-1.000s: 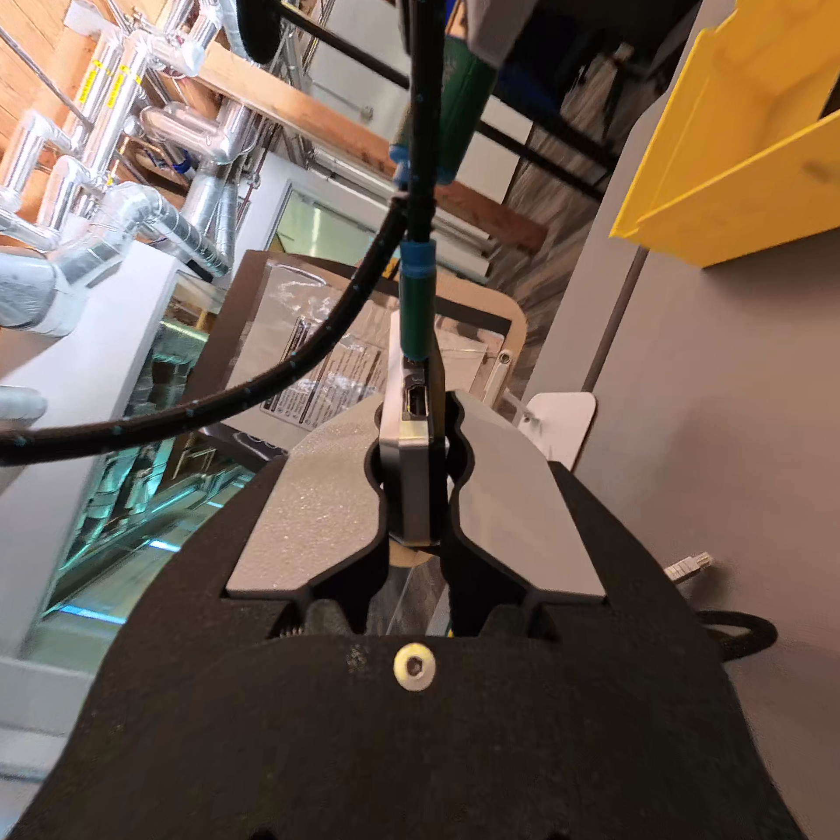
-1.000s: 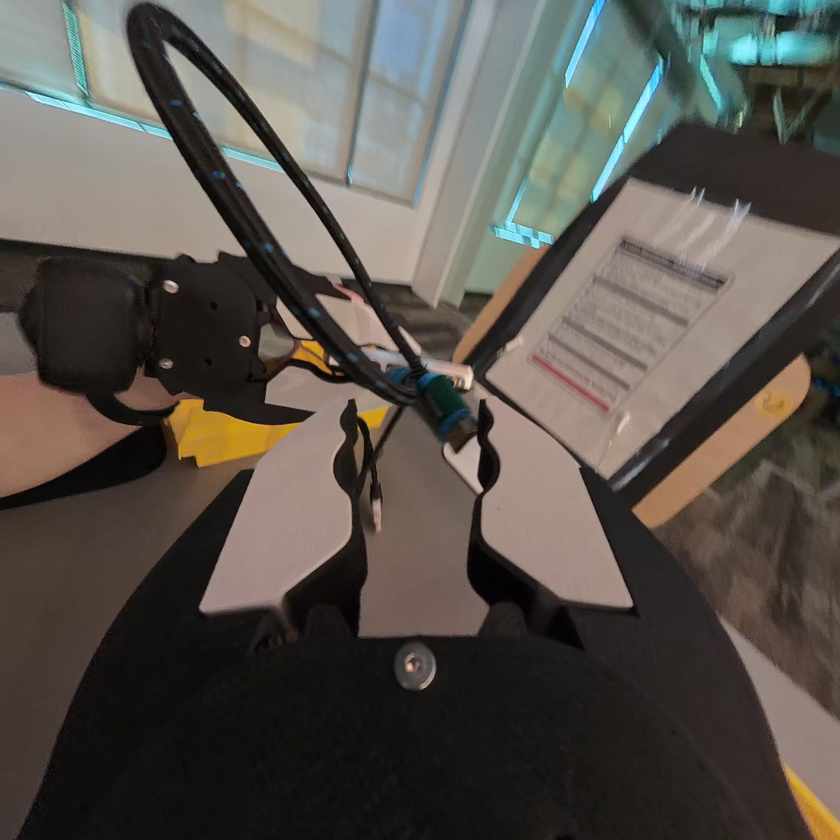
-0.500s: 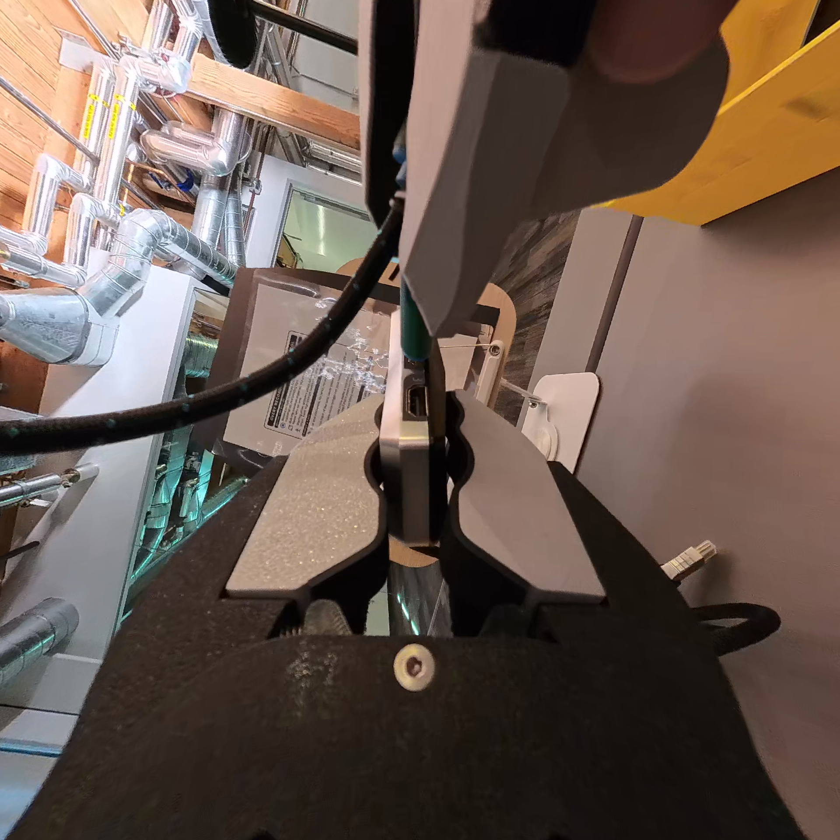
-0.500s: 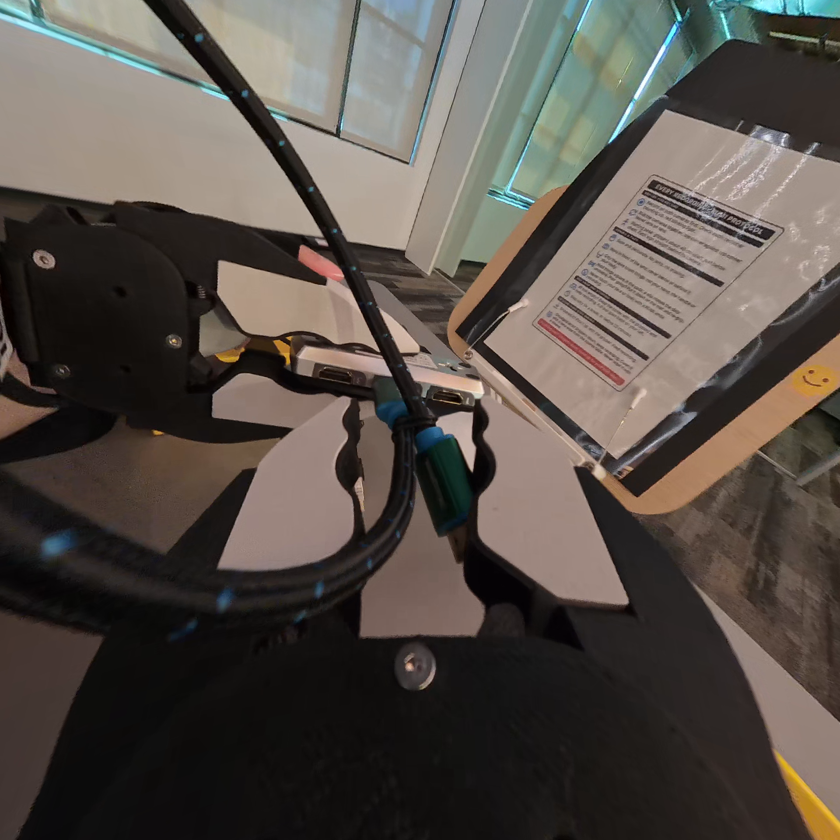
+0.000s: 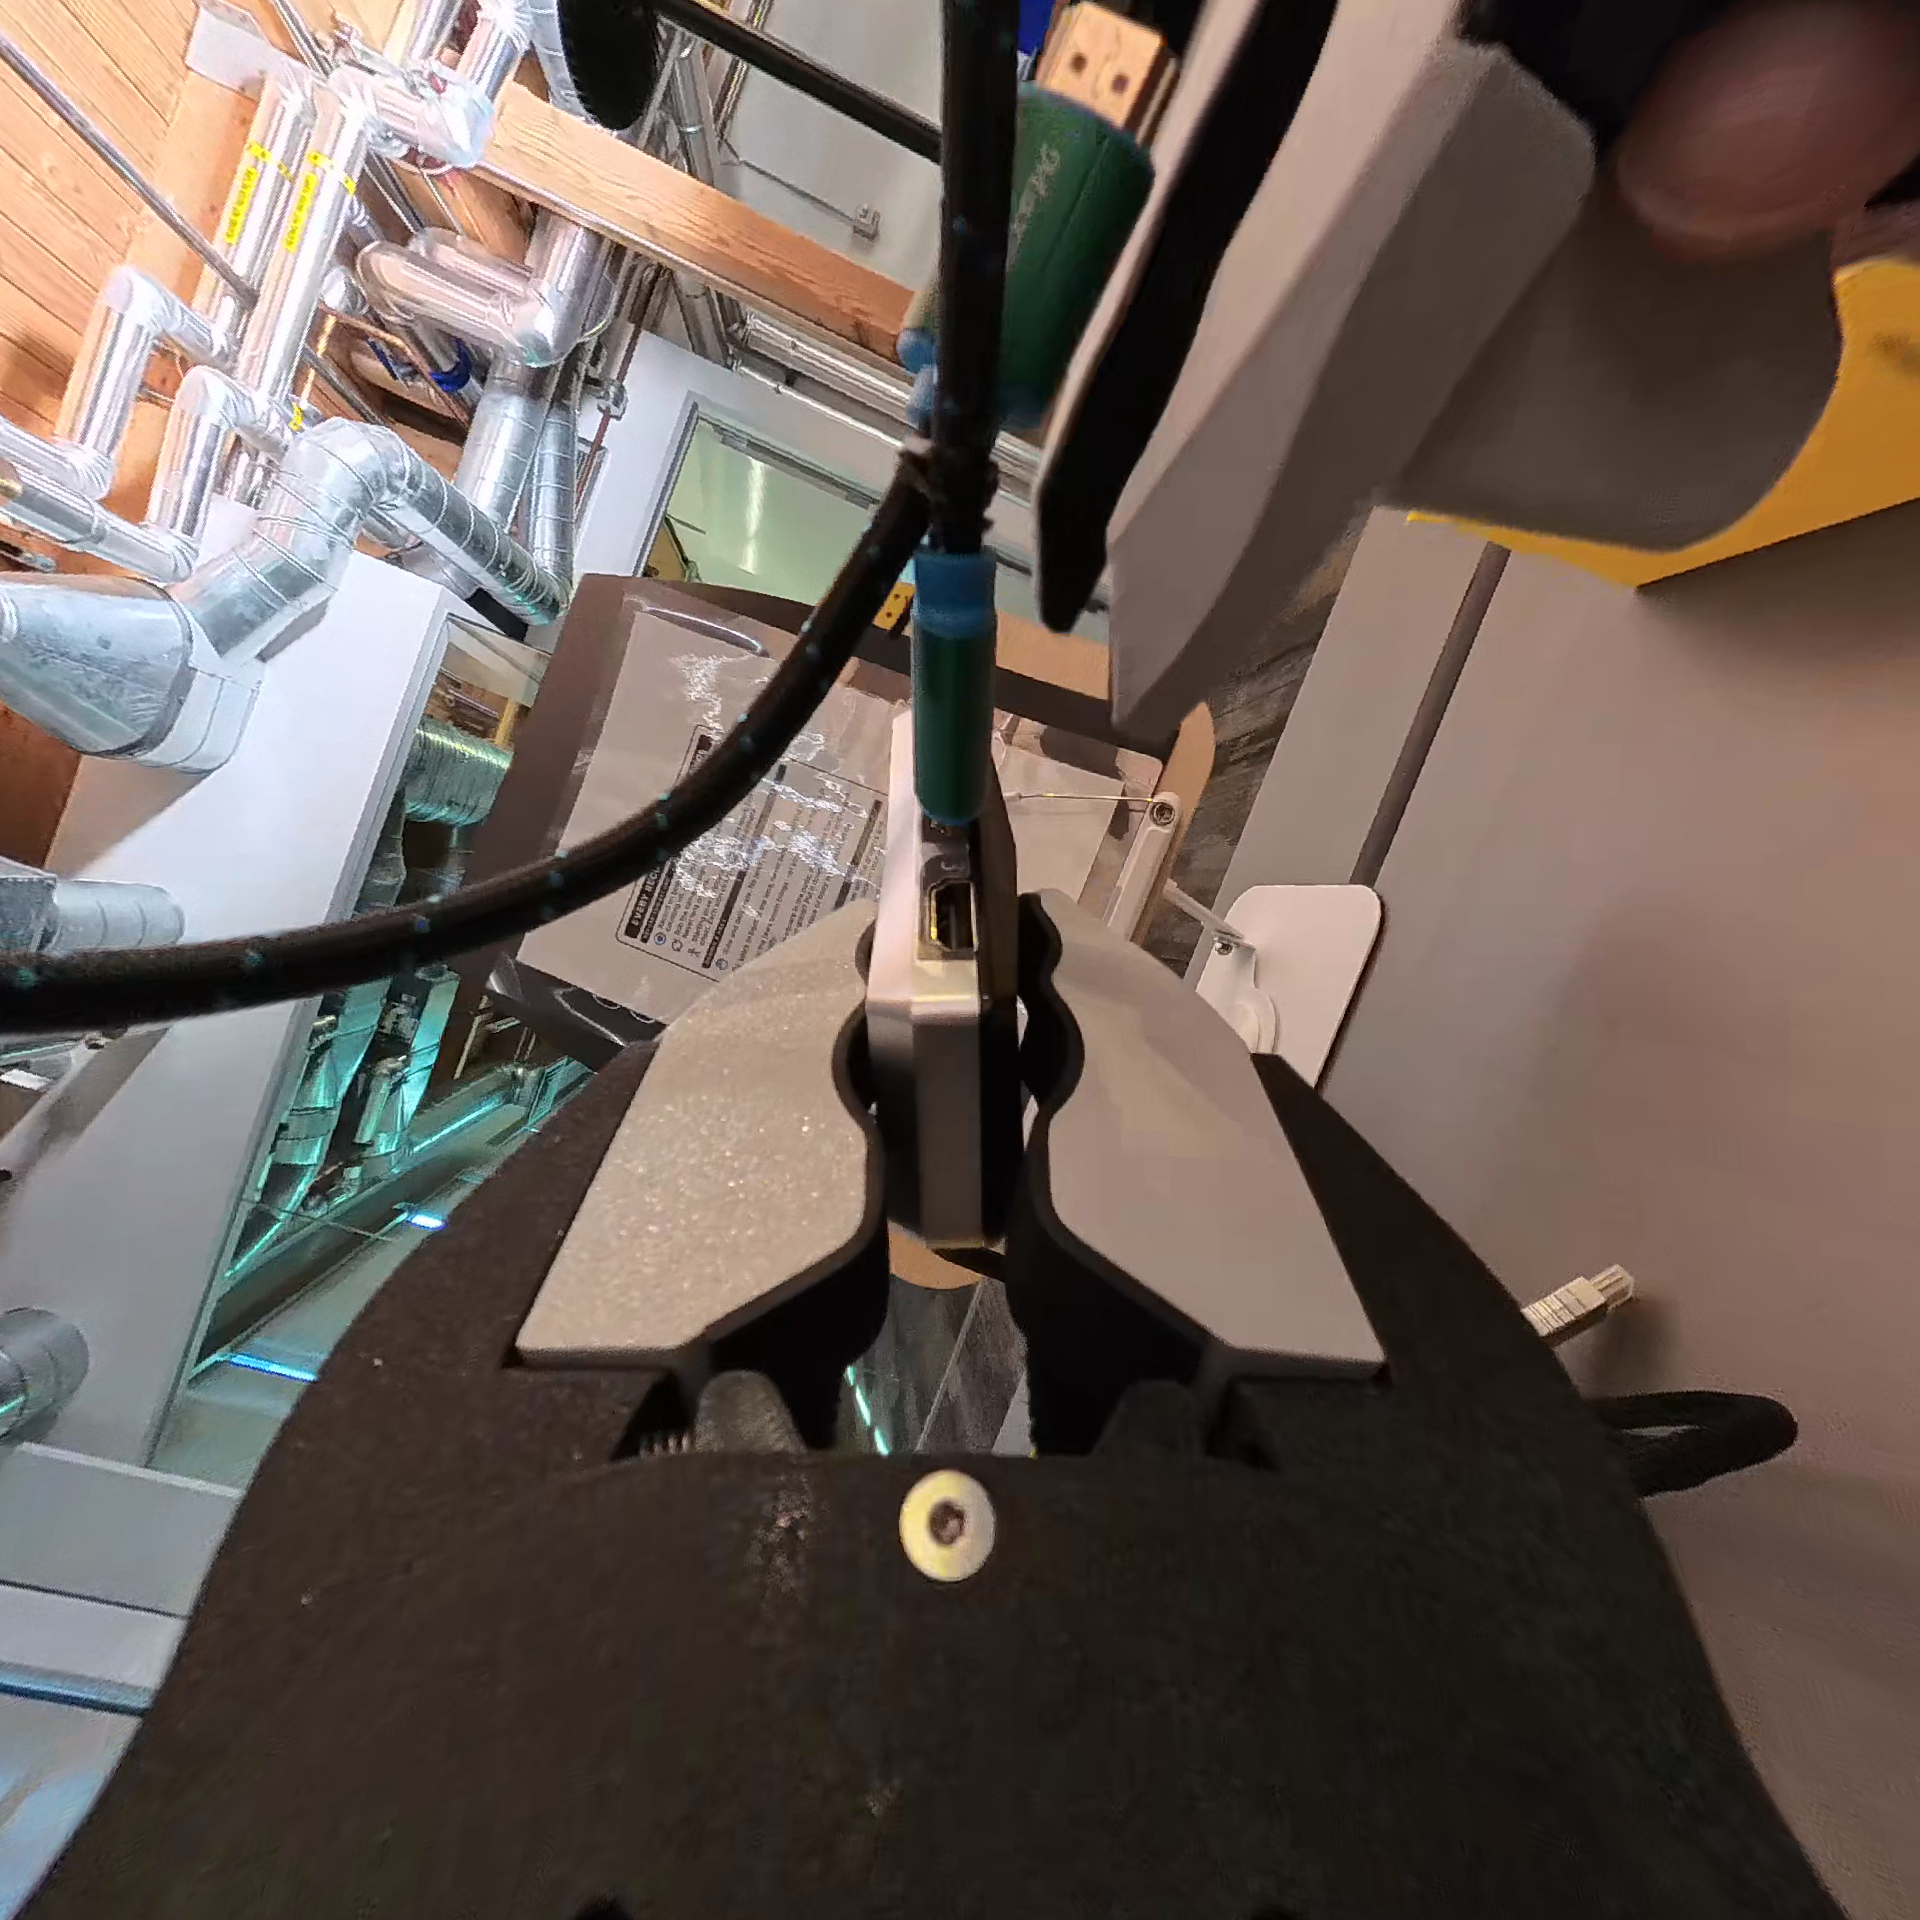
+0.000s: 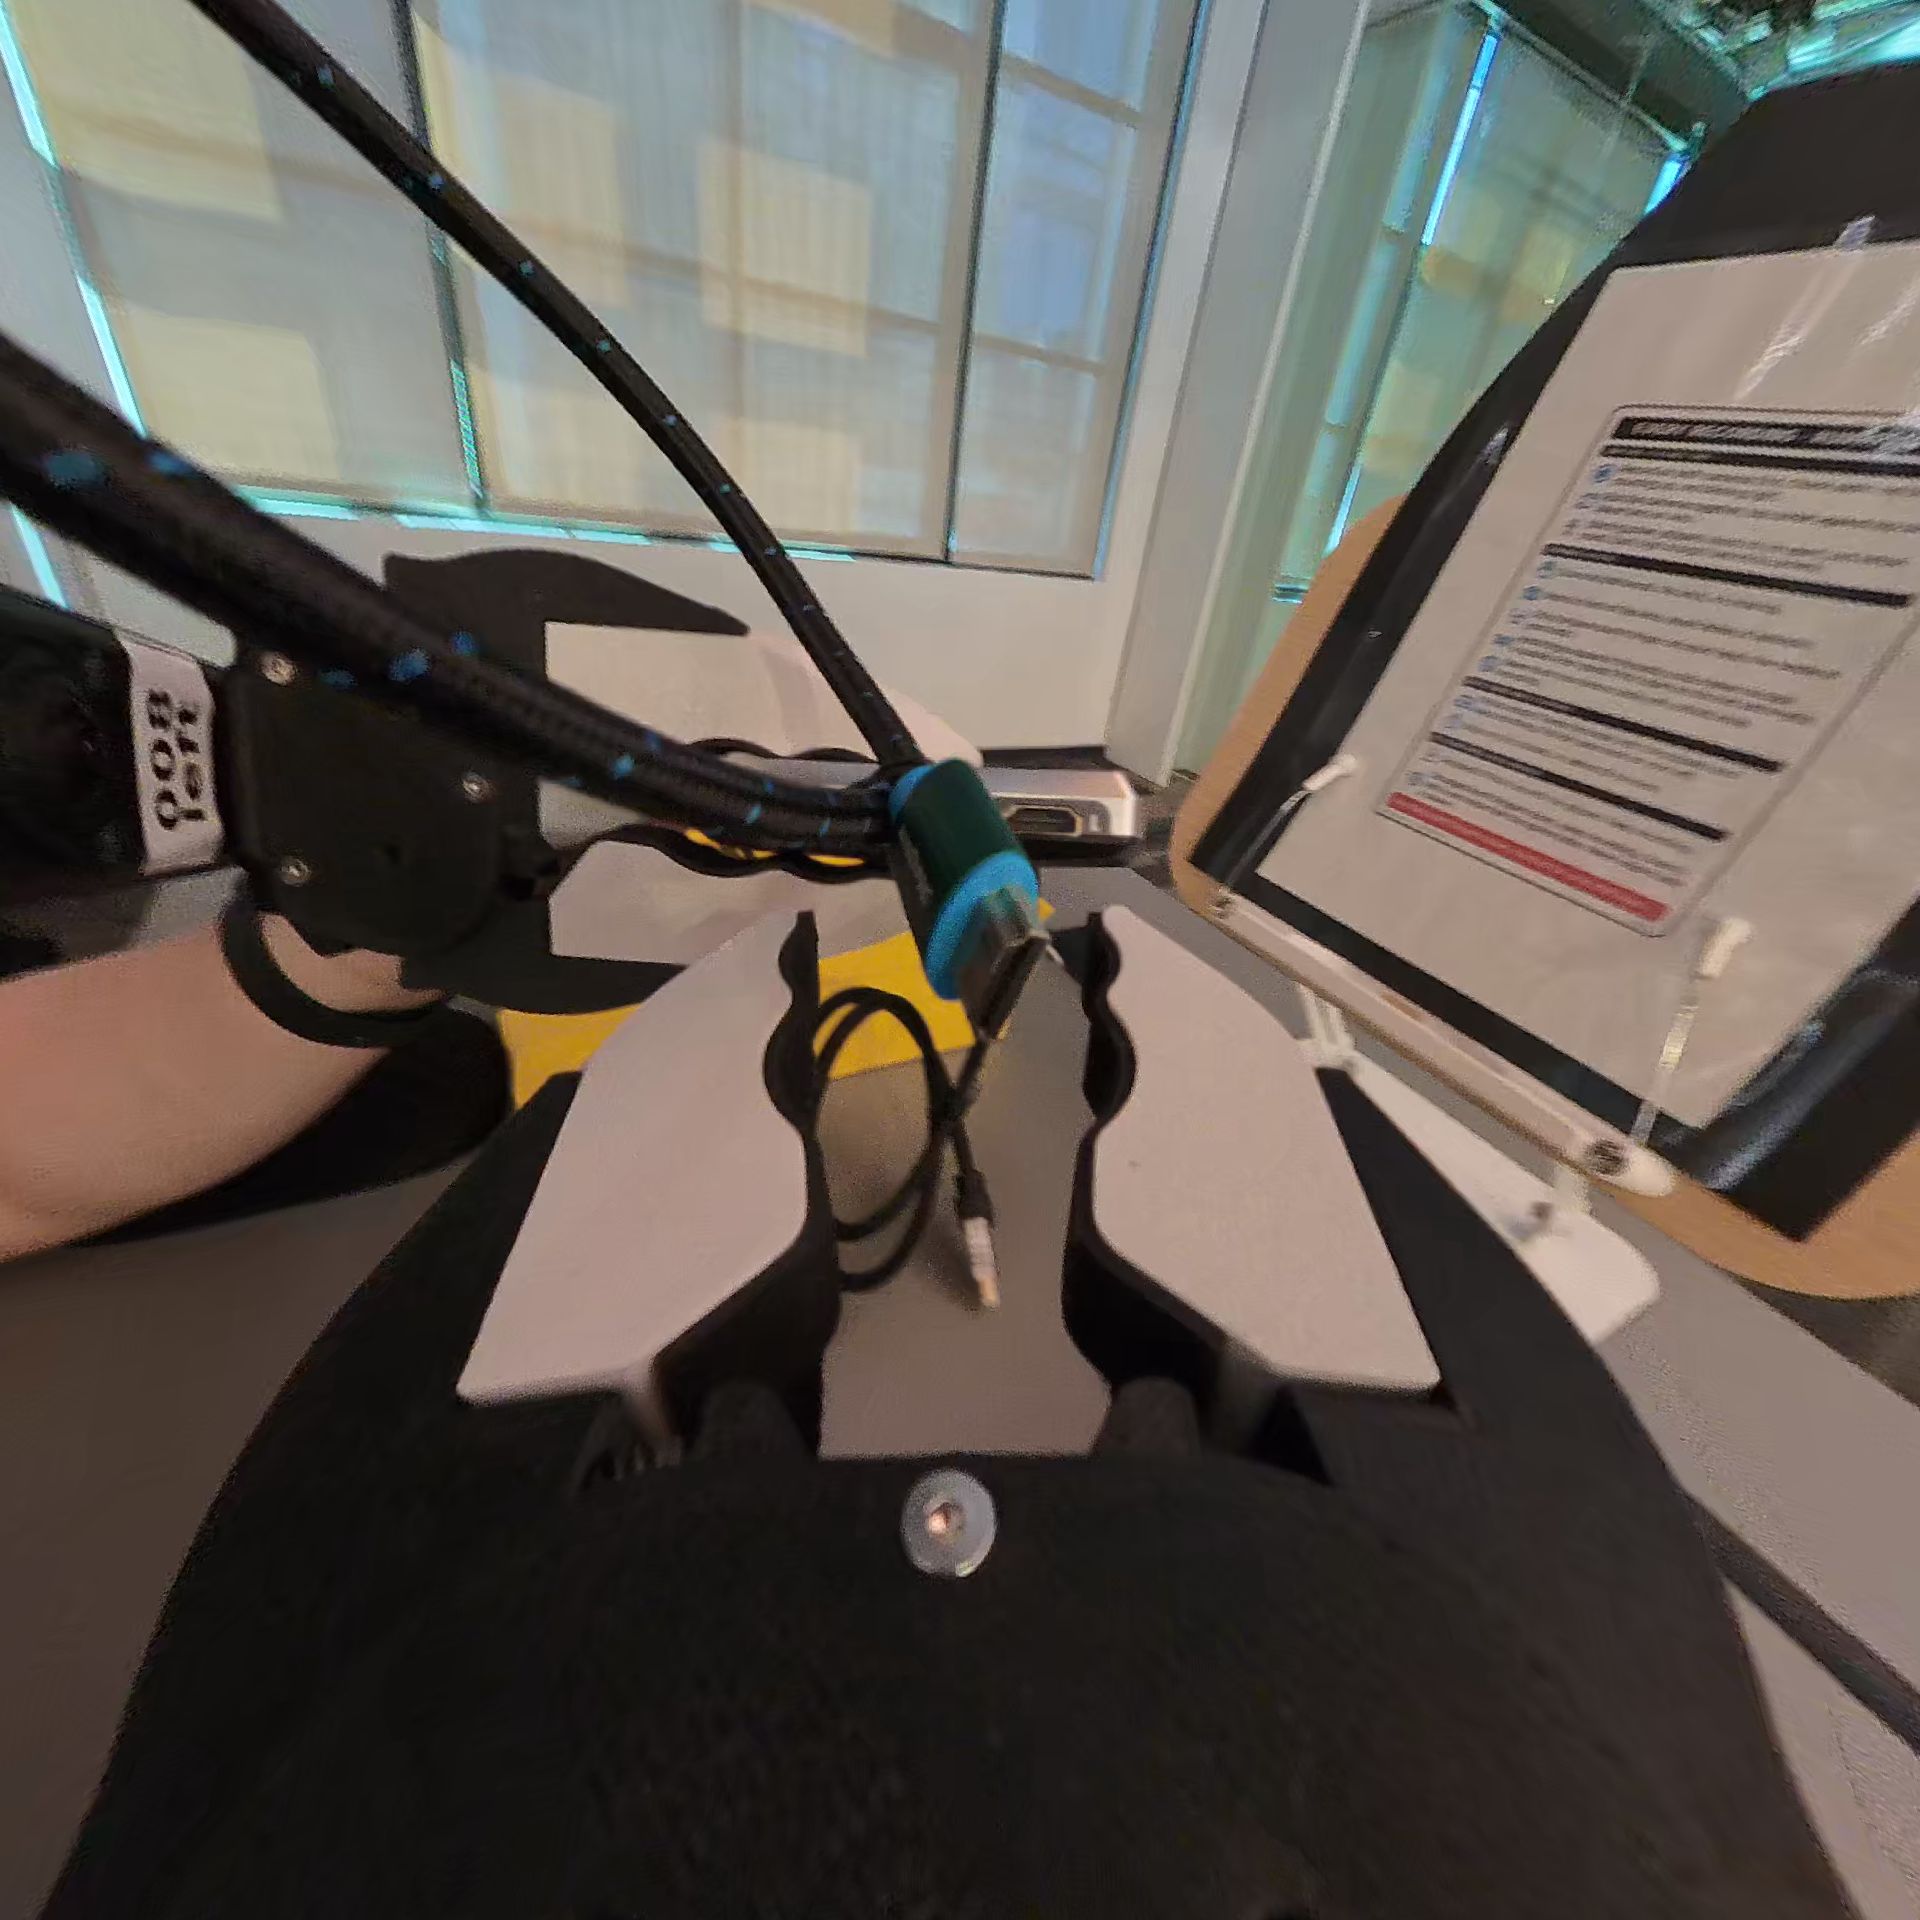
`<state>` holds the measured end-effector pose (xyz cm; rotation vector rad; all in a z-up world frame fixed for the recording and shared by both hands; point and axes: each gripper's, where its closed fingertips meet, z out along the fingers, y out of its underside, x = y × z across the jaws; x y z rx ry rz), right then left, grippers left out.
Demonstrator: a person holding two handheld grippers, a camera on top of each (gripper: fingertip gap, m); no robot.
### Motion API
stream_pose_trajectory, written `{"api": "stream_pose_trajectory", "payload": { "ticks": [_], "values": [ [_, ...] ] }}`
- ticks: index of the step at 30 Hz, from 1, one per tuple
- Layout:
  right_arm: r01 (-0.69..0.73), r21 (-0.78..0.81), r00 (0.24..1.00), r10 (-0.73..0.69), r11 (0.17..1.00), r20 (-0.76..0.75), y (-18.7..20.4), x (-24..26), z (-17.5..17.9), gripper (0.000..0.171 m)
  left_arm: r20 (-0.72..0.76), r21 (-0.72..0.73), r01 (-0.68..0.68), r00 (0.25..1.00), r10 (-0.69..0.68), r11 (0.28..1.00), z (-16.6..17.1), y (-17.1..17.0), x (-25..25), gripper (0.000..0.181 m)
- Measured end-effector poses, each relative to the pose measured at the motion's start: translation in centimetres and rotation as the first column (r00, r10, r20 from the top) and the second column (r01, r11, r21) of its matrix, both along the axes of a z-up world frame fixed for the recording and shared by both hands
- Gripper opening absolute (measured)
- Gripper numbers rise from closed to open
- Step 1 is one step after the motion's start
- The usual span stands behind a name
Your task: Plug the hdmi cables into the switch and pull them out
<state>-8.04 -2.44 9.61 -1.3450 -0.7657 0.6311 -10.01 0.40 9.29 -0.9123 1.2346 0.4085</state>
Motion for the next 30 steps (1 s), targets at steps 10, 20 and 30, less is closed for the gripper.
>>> {"api": "stream_pose_trajectory", "payload": {
  "ticks": [10,20,30],
  "values": [
    [0.029,0.032,0.999,-0.027,0.999,-0.046,-0.2,-0.8,-0.2,0.022,-0.096,0.085,-0.024,0.995,0.032,0.996,-1.0,-0.2,0.9,0.022],
    [0.083,0.074,0.995,-0.079,0.994,-0.06,0.3,-0.6,-0.8,0.022,-0.143,0.104,-0.044,0.988,0.058,0.994,-1.7,-0.1,1.0,0.023],
    [0.041,0.105,0.998,-0.037,0.994,-0.045,-0.3,-0.8,-0.8,0.021,-0.087,0.243,-0.014,0.996,0.036,0.97,-1.3,-0.6,1.5,0.025]
  ]
}}
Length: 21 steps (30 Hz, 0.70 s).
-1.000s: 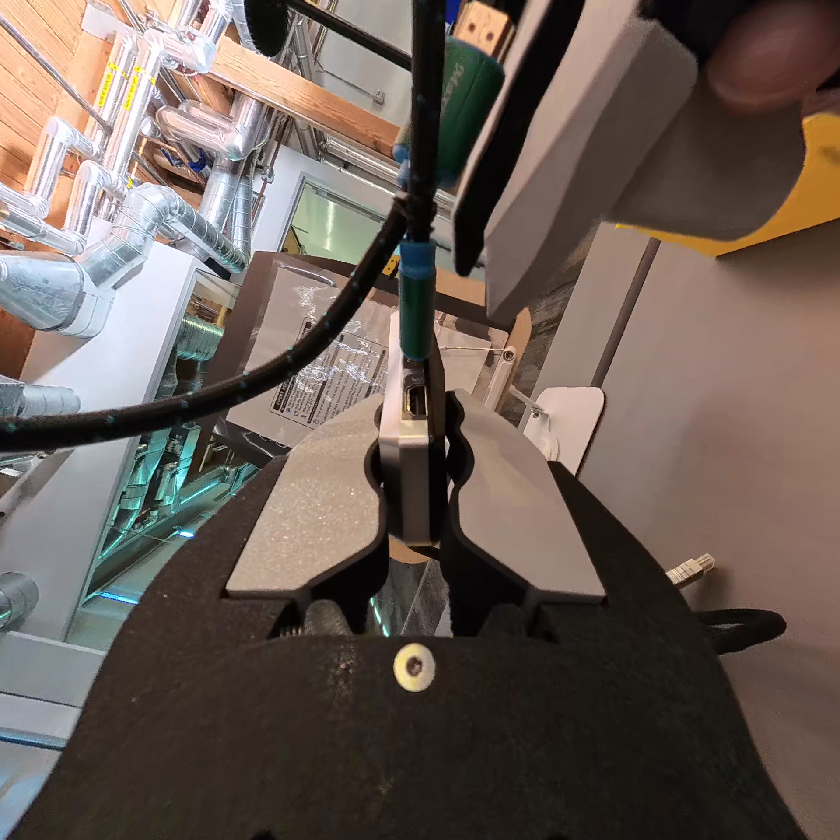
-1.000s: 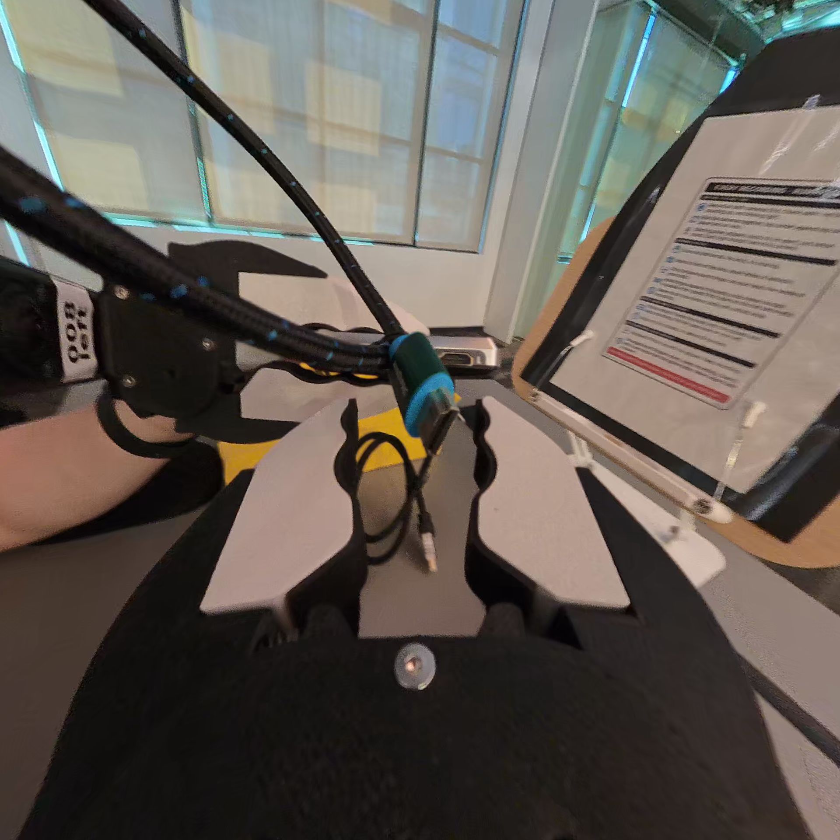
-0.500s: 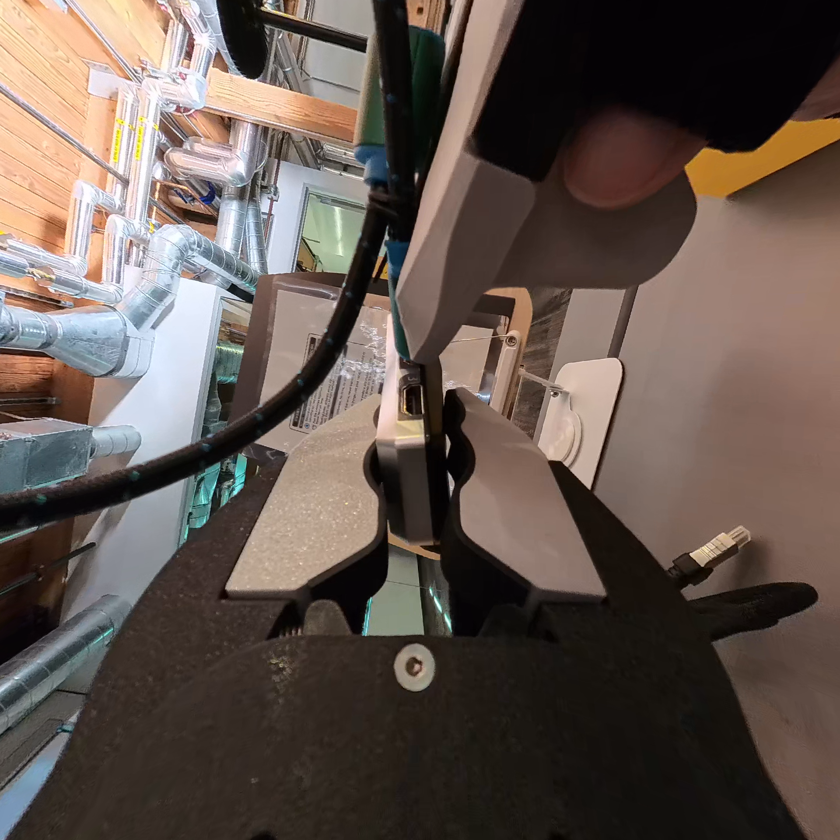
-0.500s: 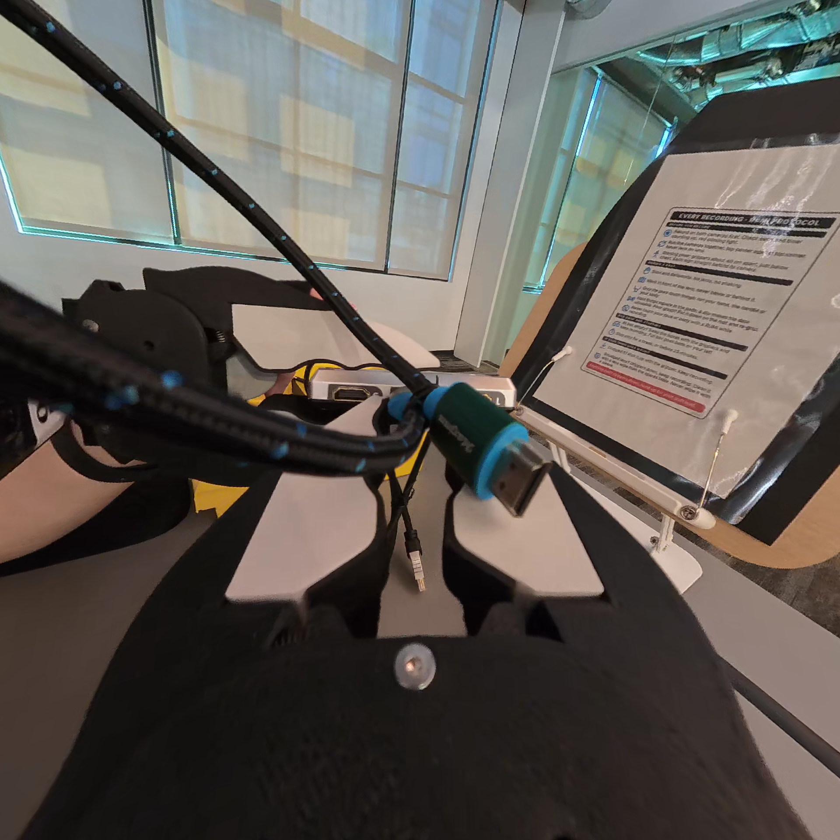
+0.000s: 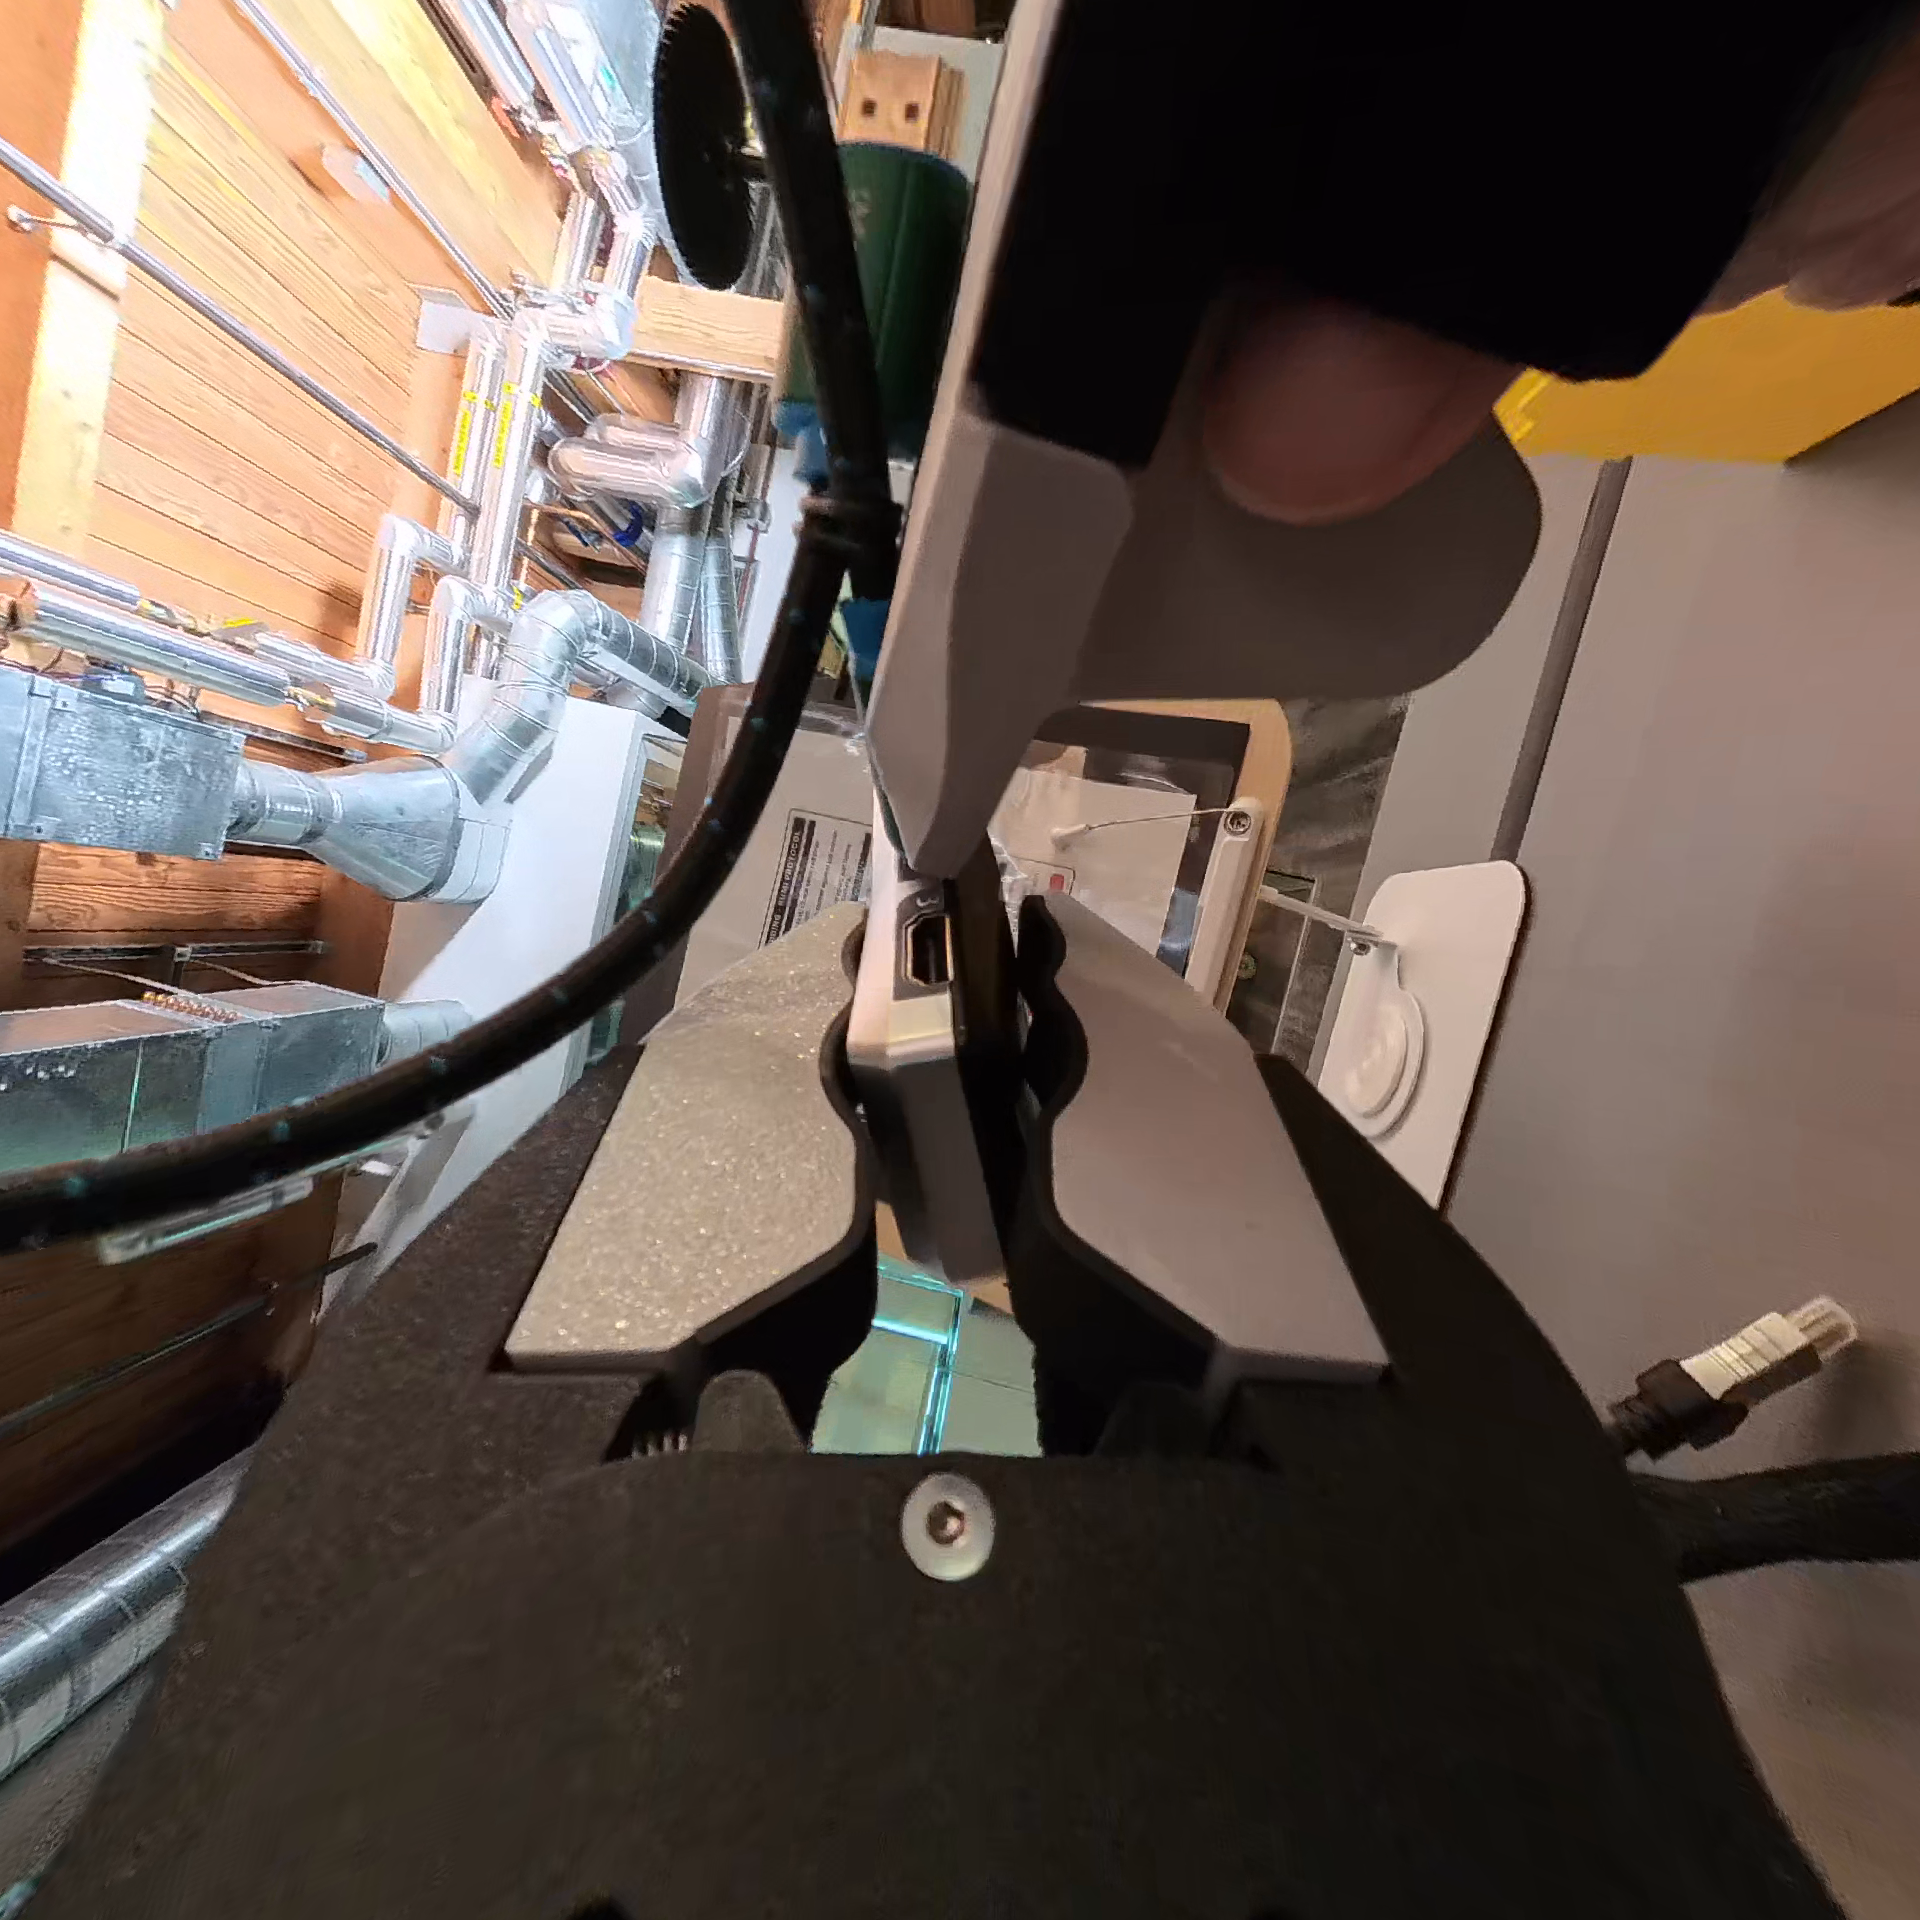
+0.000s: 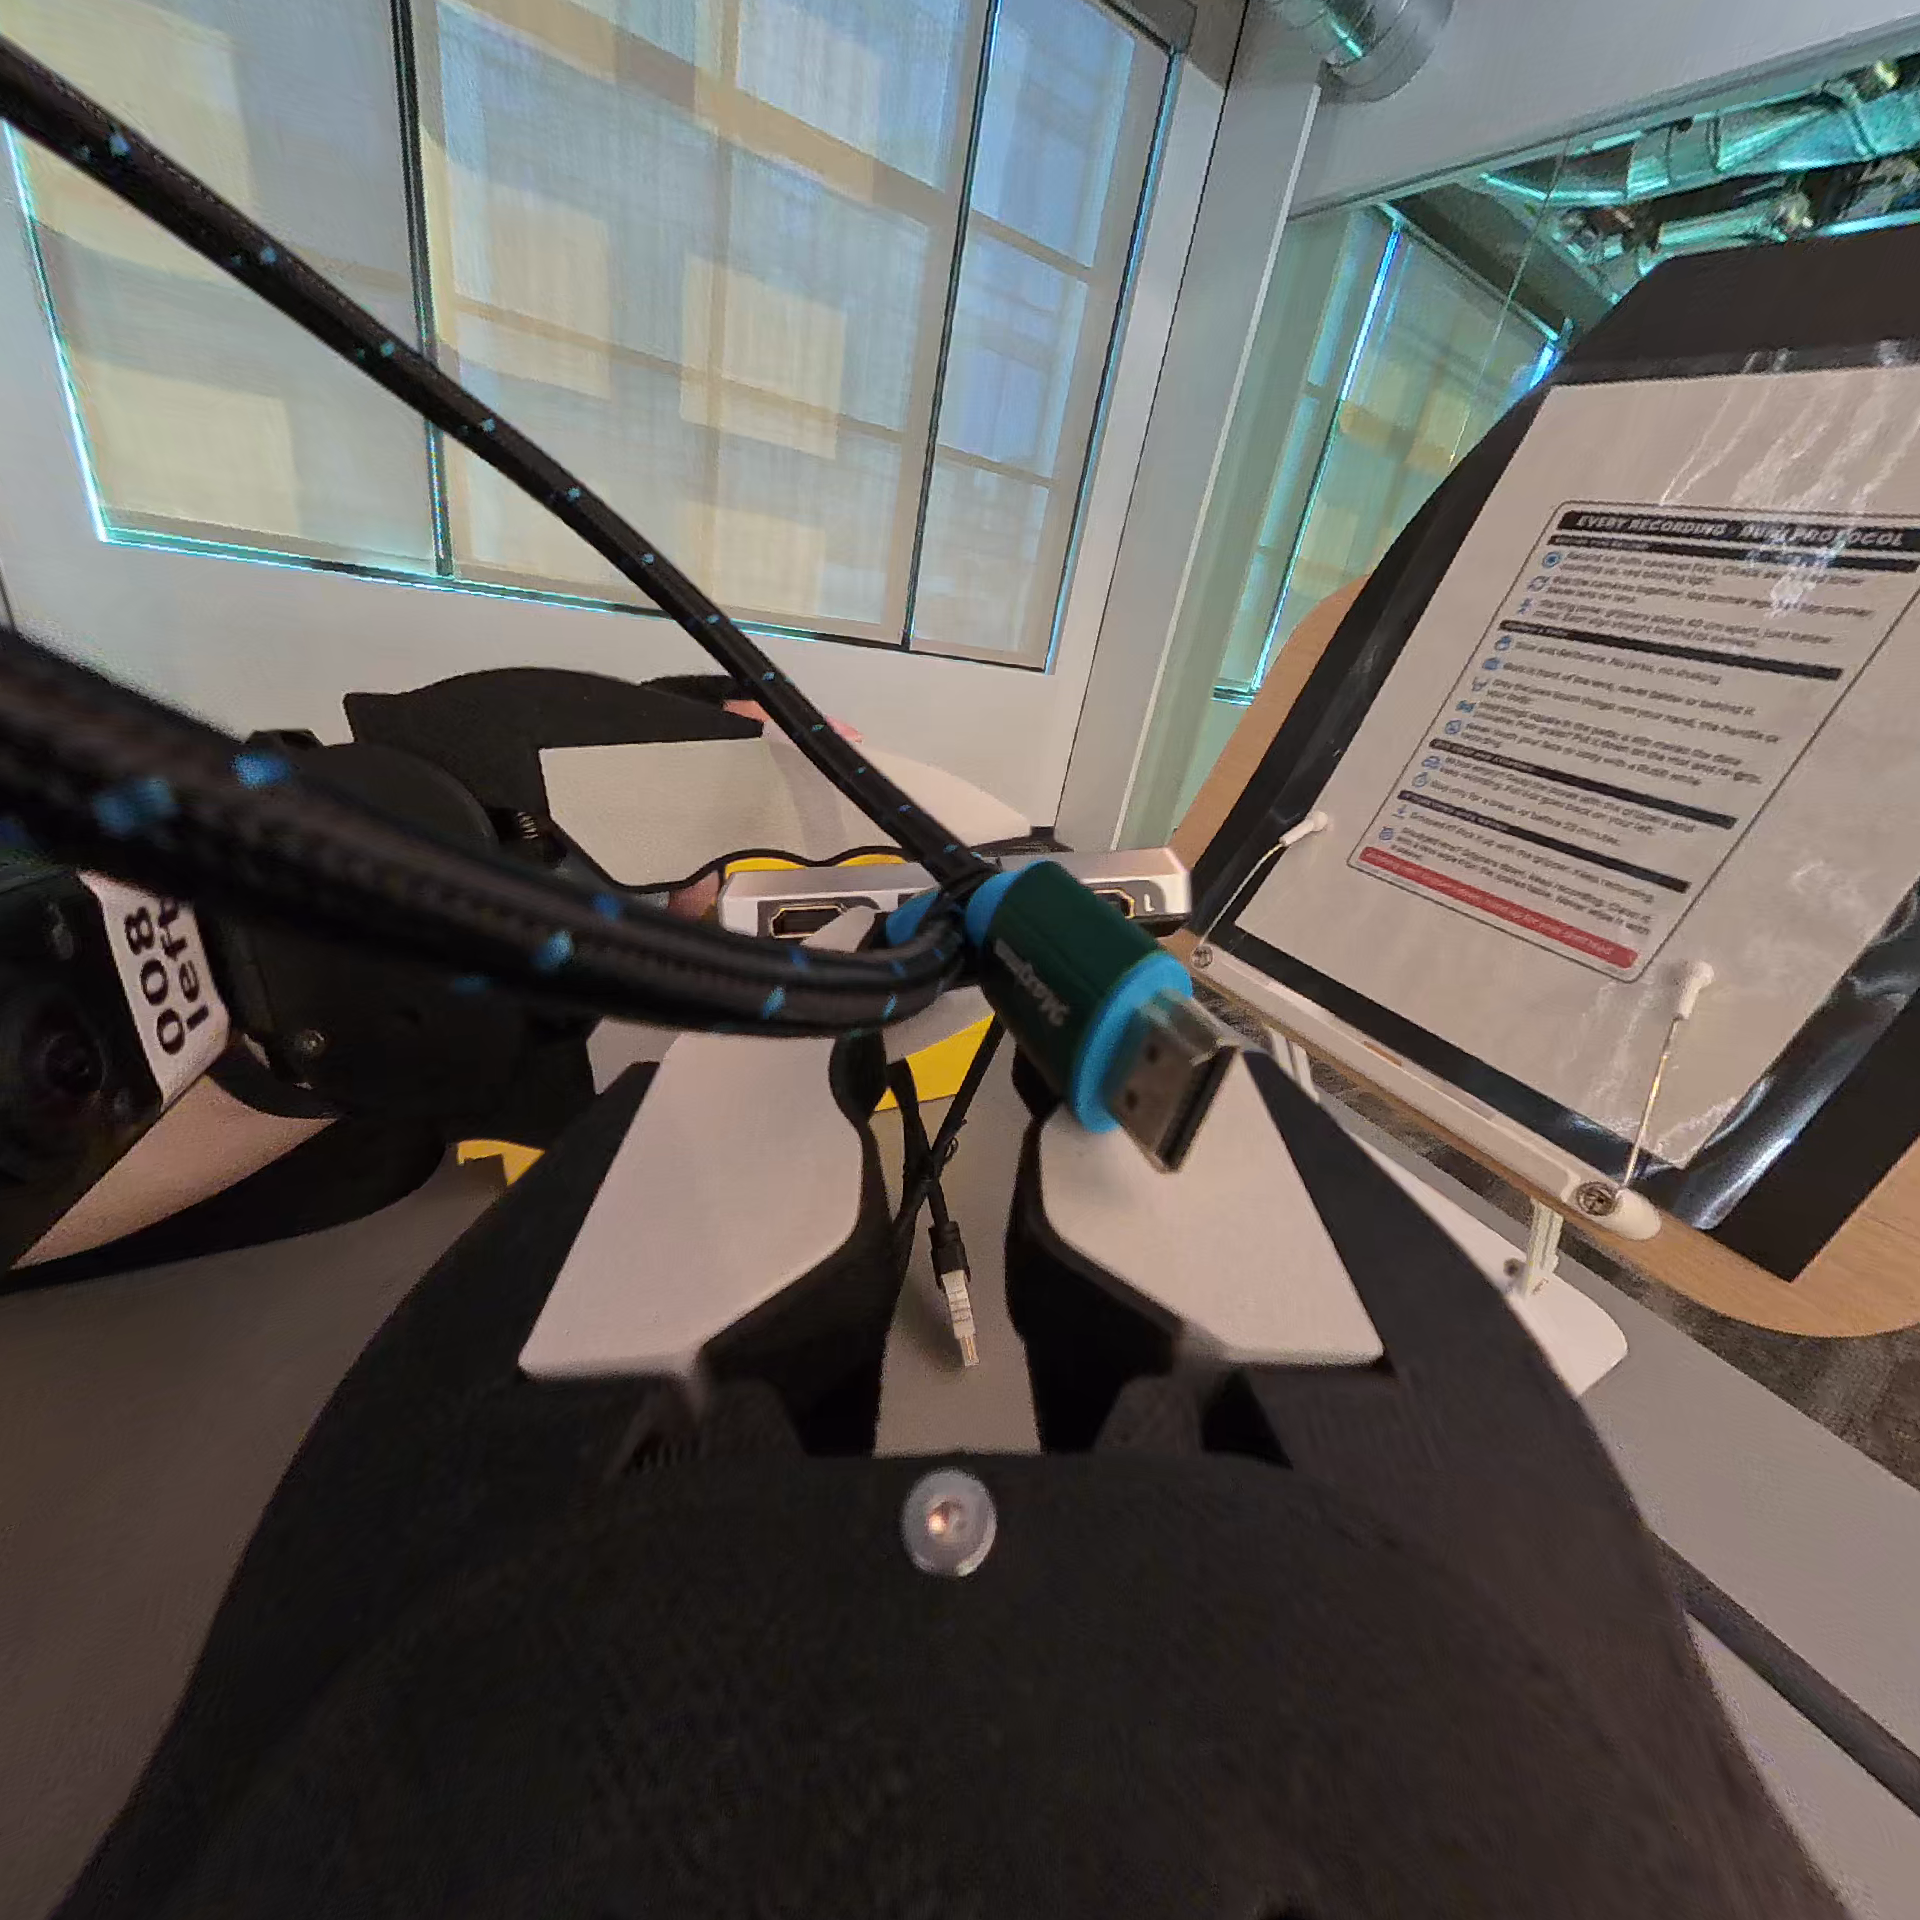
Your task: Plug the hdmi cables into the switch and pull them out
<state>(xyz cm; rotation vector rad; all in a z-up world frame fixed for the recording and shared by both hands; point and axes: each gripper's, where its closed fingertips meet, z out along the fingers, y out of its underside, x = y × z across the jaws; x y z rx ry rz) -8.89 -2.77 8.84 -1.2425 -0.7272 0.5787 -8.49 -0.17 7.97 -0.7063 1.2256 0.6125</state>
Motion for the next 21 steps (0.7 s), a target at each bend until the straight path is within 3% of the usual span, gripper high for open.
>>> {"api": "stream_pose_trajectory", "payload": {
  "ticks": [5,18,21],
  "values": [
    [-0.018,-0.086,1.0,0.016,0.996,-0.025,1.1,0.2,-1.3,0.021,-0.008,-0.174,-0.038,0.999,0.037,0.984,-1.6,1.1,-0.2,0.024],
    [0.124,-0.027,0.992,-0.124,0.992,0.028,1.2,0.2,-1.1,0.021,0.031,-0.271,-0.03,0.999,0.04,0.962,-1.7,1.6,-0.3,0.023],
    [0.088,-0.063,0.996,-0.088,0.994,0.003,1.0,0.1,-0.9,0.021,0.038,-0.273,-0.02,0.999,0.032,0.962,-1.4,1.4,-0.4,0.023]
  ]
}}
